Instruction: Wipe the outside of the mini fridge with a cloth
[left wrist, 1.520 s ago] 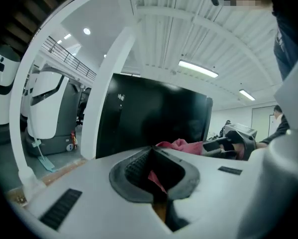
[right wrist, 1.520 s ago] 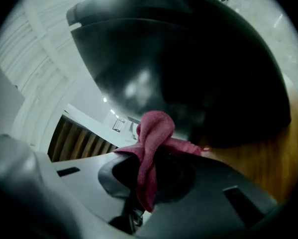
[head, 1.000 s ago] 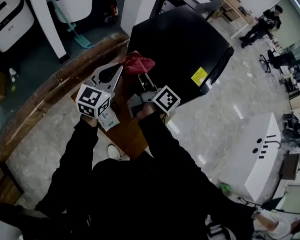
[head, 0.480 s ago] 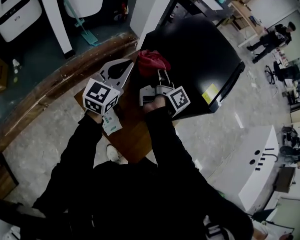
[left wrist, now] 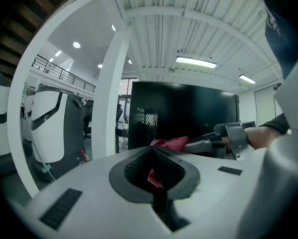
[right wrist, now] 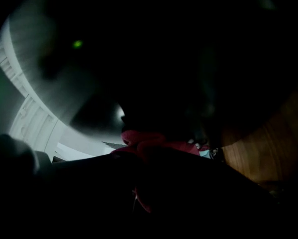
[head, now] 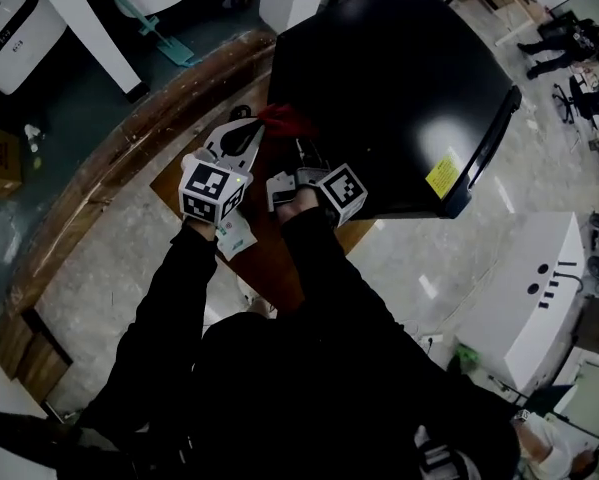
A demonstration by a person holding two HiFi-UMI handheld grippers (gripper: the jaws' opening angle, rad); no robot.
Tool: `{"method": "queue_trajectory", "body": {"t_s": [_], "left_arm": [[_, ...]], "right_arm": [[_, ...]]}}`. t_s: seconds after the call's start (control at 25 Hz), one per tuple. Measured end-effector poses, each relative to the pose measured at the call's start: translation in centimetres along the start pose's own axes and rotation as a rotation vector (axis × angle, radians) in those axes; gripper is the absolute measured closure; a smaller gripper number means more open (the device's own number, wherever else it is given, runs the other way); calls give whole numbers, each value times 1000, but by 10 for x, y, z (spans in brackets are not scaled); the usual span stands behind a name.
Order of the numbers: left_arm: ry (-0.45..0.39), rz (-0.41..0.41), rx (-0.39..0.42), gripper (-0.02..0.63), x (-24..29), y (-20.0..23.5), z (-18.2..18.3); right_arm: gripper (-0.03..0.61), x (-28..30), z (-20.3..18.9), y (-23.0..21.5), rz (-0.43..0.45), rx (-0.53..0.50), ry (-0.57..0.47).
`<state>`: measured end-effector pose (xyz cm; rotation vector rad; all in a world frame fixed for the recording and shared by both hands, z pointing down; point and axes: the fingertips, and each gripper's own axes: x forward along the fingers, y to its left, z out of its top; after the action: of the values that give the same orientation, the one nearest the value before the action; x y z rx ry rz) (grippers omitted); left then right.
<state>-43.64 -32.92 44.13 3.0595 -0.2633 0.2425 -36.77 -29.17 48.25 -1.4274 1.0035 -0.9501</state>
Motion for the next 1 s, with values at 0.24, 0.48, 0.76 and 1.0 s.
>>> {"method": "queue_trajectory", "body": {"t_s": [0.24,0.48,0.76,1.0], "left_arm": [[187,-14,-57,609,24,-4,-92],[360,16,-100,609,57,-1,-170],[555,9,-132,609,71,-4,-242],[561,-18,-106,609,64,-21,-243]], "right_arm": [[525,4,-8,-87,-79,62,5],[525,11,1,-175,-194,78,29],[525,8,-5,-254,-327,128,29],[525,1,-8,-254,-318,-1,81]]}}
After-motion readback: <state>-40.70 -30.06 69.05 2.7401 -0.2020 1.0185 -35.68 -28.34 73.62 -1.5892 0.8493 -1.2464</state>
